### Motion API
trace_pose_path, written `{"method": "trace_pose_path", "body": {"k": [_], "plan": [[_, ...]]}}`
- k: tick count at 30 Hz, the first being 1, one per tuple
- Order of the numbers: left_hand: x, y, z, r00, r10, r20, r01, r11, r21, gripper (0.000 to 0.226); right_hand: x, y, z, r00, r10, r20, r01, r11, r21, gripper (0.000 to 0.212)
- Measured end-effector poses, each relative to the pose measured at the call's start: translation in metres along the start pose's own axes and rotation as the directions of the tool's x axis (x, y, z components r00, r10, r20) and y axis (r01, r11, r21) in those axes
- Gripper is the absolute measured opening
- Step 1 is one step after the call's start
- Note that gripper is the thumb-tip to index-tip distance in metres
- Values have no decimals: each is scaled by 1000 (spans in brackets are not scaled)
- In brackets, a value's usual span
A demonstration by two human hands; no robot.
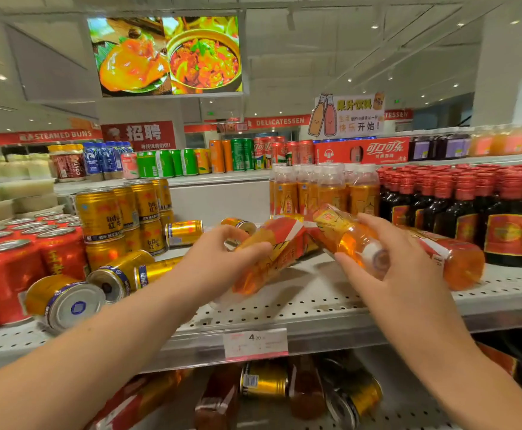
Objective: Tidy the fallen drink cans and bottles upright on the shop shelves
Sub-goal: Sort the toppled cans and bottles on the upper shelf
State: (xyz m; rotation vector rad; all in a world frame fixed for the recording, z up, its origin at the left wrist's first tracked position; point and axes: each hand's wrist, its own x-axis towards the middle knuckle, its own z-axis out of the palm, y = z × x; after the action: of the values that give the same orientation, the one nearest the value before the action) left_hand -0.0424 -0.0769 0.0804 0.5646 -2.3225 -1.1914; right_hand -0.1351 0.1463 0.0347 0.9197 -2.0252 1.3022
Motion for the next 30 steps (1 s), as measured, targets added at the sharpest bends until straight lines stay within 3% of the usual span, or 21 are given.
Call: {"method": "trace_pose_path", "body": {"k": [6,16,19,26,30], "plan": [[8,3,21,996,-49,70,41,994,103,53,-19,4,1,993,73,92,-64,994,-94,62],[19,7,31,954,-138,265,95,981,169,51,-11,14,13,983,20,182,44,938,-344,61],[14,6,34,950,-99,298,48,983,176,53,-9,17,17,969,26,247,72,922,-380,61],[5,2,58,976,65,207,-104,978,182,58,-4,14,11,958,-13,286,154,864,-479,61],[0,0,58,976,130,173,-171,952,252,63,4,13,1,945,-63,321,197,893,-405,53]]}}
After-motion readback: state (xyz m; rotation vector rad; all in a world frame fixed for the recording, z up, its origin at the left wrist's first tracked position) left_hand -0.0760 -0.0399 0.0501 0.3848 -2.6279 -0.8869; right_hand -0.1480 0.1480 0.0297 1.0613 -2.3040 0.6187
